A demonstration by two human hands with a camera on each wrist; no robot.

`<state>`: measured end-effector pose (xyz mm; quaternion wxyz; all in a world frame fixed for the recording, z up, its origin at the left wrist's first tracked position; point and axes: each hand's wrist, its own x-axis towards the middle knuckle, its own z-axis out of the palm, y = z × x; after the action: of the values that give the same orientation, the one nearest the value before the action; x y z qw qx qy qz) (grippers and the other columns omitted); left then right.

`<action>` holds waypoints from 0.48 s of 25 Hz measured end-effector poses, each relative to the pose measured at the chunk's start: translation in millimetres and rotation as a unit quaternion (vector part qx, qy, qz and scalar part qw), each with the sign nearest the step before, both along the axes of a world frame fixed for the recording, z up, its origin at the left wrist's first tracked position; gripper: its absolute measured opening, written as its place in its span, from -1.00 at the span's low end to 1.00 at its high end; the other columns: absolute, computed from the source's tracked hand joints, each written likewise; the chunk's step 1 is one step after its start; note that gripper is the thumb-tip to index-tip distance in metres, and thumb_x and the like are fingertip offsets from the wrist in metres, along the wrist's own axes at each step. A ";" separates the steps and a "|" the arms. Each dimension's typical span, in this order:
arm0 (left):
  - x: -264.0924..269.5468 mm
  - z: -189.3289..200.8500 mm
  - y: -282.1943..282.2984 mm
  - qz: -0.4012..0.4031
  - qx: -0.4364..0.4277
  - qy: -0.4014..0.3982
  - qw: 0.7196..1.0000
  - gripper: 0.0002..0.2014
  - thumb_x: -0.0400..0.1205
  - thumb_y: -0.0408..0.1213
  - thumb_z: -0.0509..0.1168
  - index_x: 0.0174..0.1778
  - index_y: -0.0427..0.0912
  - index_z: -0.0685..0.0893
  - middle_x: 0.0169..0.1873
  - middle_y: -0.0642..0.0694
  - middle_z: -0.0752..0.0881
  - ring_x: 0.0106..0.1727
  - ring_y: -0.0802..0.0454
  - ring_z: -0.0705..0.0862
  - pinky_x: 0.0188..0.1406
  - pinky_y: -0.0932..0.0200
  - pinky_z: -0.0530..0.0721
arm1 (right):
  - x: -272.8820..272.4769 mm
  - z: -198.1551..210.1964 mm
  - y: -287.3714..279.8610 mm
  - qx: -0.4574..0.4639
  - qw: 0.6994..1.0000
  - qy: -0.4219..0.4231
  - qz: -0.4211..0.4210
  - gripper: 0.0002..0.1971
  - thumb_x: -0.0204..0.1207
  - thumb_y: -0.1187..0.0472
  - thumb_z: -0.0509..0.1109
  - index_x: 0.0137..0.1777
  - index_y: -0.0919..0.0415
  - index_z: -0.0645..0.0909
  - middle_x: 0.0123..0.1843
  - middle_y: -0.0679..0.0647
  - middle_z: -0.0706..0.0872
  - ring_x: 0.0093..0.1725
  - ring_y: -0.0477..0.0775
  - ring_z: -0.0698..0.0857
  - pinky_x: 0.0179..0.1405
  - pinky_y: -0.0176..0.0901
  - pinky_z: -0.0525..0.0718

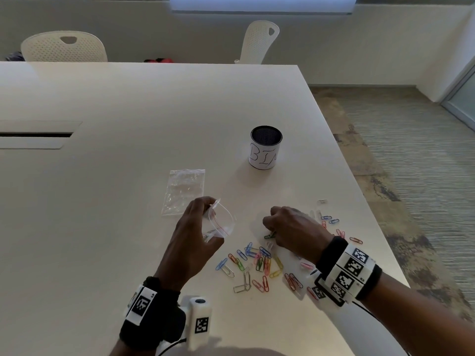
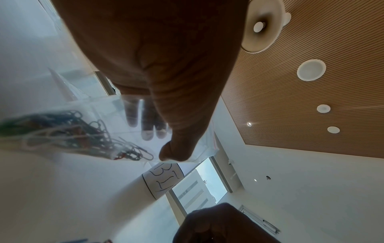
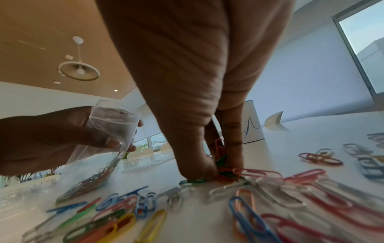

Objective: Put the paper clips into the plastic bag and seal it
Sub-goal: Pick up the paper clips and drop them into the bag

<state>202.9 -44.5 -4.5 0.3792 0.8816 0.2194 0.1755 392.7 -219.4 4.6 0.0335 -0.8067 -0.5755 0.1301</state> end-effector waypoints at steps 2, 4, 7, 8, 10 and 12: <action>-0.4 0.5 0.1 0.000 -0.003 0.002 1.000 -0.34 0.49 -0.39 0.59 0.46 -0.02 0.48 0.18 0.05 0.60 0.19 0.09 0.63 -0.14 0.46 0.59 | 4.8 5.4 1.9 -0.002 0.999 0.029 -0.018 -0.84 0.60 0.48 0.35 -0.13 0.26 0.67 -0.10 0.11 0.70 -0.34 -0.07 0.58 -0.43 -0.40 0.44; -2.1 0.6 0.4 0.000 -0.004 -0.001 1.000 -0.35 0.49 -0.40 0.59 0.46 -0.03 0.48 0.17 0.05 0.60 0.16 0.07 0.63 -0.08 0.39 0.62 | 13.3 7.6 1.3 0.014 0.997 0.060 -0.038 -0.84 0.55 0.48 0.40 -0.19 0.27 0.71 -0.16 0.11 0.76 -0.28 0.05 0.73 -0.40 -0.37 0.54; -3.7 0.7 2.0 -0.002 -0.001 -0.005 1.000 -0.35 0.50 -0.38 0.58 0.46 -0.02 0.48 0.17 0.07 0.59 0.15 0.07 0.63 0.01 0.25 0.68 | 24.7 6.8 -3.2 0.045 0.991 0.108 -0.062 -0.88 0.50 0.39 0.55 -0.21 0.18 0.78 -0.23 0.03 0.81 -0.27 0.00 0.78 -0.28 -0.26 0.78; -3.6 0.7 3.3 -0.003 0.000 -0.004 1.000 -0.35 0.50 -0.37 0.58 0.46 -0.01 0.48 0.16 0.08 0.59 0.16 0.08 0.63 0.03 0.23 0.70 | 28.0 6.1 -4.6 0.056 0.988 0.123 -0.075 -0.91 0.48 0.34 0.59 -0.20 0.15 0.80 -0.22 0.00 0.82 -0.26 -0.04 0.79 -0.19 -0.17 0.83; -3.3 0.3 5.3 -0.002 -0.002 -0.006 1.000 -0.36 0.50 -0.37 0.58 0.46 0.00 0.48 0.16 0.09 0.59 0.16 0.09 0.63 0.03 0.22 0.70 | 33.1 4.4 -7.3 0.072 0.979 0.156 -0.108 -0.93 0.46 0.30 0.63 -0.17 0.12 0.82 -0.19 -0.04 0.84 -0.21 -0.08 0.80 -0.11 -0.14 0.84; -3.5 -0.2 5.8 -0.001 -0.003 -0.007 1.000 -0.36 0.50 -0.36 0.58 0.45 0.00 0.48 0.15 0.09 0.59 0.15 0.10 0.63 0.02 0.24 0.69 | 34.2 5.7 -9.4 0.094 0.960 0.215 -0.154 -0.93 0.46 0.30 0.65 -0.15 0.13 0.84 -0.18 -0.01 0.86 -0.17 -0.02 0.83 -0.10 -0.20 0.82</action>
<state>199.4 -38.7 -4.7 0.3833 0.8797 0.2160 0.1804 426.9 -228.8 10.4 0.2517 -0.8319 -0.4331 0.2390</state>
